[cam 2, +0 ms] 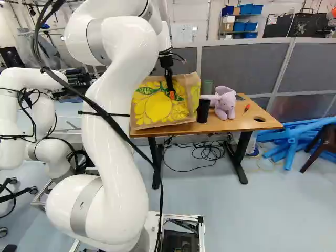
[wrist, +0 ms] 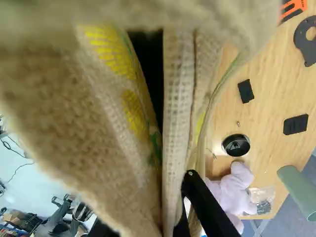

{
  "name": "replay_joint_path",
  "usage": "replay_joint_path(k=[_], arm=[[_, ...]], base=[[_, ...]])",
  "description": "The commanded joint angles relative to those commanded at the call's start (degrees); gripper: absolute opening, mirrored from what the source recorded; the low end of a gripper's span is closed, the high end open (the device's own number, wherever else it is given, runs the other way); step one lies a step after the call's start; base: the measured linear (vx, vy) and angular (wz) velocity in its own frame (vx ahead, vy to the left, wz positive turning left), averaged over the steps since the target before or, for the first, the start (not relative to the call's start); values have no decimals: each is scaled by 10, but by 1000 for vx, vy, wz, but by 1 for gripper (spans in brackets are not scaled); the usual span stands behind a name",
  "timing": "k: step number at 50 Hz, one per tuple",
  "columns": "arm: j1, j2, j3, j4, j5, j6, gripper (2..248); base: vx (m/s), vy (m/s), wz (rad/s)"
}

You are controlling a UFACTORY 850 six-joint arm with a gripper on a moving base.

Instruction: Pick up the bag on the ground and place it on the table

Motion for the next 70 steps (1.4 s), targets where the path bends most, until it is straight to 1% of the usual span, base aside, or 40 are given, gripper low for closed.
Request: replay_joint_path(k=[27,52,53,58,59,63,64,68,69,70], arm=[[1,-58,-35,0,0,0,22],[1,-63,-38,0,0,0,22],[1,-63,-38,0,0,0,30],[1,-63,-38,0,0,0,30],[1,-63,-38,0,0,0,63],[1,-63,-38,0,0,0,63],[1,-63,-38,0,0,0,98],[1,-63,-38,0,0,0,98],[1,-63,-38,0,0,0,134],[1,-63,-38,0,0,0,134]], base=[[0,0,0],[0,0,0],[0,0,0],[0,0,0],[0,0,0],[0,0,0],[0,0,0],[0,0,0],[0,0,0],[0,0,0]])
